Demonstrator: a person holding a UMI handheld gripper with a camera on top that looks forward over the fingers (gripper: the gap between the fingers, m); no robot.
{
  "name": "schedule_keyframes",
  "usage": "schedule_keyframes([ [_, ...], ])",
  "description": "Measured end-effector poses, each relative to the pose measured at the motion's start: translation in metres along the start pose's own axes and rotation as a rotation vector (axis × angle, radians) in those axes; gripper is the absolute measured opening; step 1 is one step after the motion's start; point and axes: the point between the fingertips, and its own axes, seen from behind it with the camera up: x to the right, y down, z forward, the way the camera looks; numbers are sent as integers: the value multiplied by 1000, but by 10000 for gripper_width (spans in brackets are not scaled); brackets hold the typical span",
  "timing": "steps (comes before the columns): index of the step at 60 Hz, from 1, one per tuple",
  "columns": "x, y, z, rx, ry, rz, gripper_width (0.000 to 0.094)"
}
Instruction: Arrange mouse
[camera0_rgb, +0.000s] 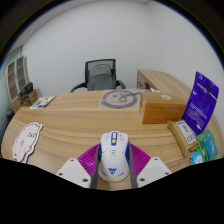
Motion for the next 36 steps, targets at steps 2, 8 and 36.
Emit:
schedule_keyframes([
  [2, 0, 0, 0, -9, 4, 16, 413],
  [8, -5, -3, -5, -39, 28, 35, 362],
  [36, -313, -42, 17, -11, -101, 15, 363],
])
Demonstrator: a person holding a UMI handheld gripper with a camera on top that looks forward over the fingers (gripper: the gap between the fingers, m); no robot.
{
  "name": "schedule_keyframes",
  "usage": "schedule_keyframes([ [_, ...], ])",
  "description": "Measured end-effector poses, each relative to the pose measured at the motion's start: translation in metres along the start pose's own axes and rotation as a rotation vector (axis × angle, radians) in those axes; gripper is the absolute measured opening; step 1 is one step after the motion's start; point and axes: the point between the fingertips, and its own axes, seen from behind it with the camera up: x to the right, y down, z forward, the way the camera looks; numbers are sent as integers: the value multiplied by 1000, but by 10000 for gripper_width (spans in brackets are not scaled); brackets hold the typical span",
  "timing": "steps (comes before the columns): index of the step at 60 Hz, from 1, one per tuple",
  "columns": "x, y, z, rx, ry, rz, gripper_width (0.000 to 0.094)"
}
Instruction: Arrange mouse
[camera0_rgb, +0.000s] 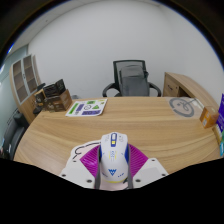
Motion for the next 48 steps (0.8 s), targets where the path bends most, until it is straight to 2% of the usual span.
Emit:
schedule_keyframes([
  [10, -26, 33, 23, -86, 79, 40, 367],
  [15, -26, 35, 23, -84, 124, 15, 393],
  [19, -27, 36, 23, -99, 134, 49, 475],
  [23, -28, 40, 19, -150, 133, 48, 555],
  [25, -30, 42, 13, -175, 129, 52, 656],
  [28, -37, 31, 3, -147, 110, 55, 836],
  [29, -37, 28, -2, -134, 111, 57, 854],
  [32, -45, 24, -17, -116, 91, 61, 828],
  [48, -64, 18, -137, -17, 44, 154, 832],
])
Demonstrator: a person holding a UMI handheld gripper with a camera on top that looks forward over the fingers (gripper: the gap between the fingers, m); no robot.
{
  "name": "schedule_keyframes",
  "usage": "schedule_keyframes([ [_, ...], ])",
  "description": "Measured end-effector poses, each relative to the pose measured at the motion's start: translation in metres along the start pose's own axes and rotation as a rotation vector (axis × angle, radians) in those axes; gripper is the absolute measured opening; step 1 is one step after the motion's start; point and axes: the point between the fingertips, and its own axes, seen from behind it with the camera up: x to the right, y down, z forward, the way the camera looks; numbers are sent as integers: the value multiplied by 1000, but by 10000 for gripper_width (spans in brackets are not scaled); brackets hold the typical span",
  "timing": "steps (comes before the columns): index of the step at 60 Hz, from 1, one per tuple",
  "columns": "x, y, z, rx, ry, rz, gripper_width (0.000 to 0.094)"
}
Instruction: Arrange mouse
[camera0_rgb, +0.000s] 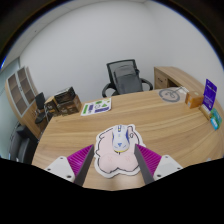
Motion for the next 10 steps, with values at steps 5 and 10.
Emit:
schedule_keyframes([
  [5, 3, 11, -44, 15, -30, 26, 832],
  [10, 12, 23, -87, 35, -53, 39, 832],
])
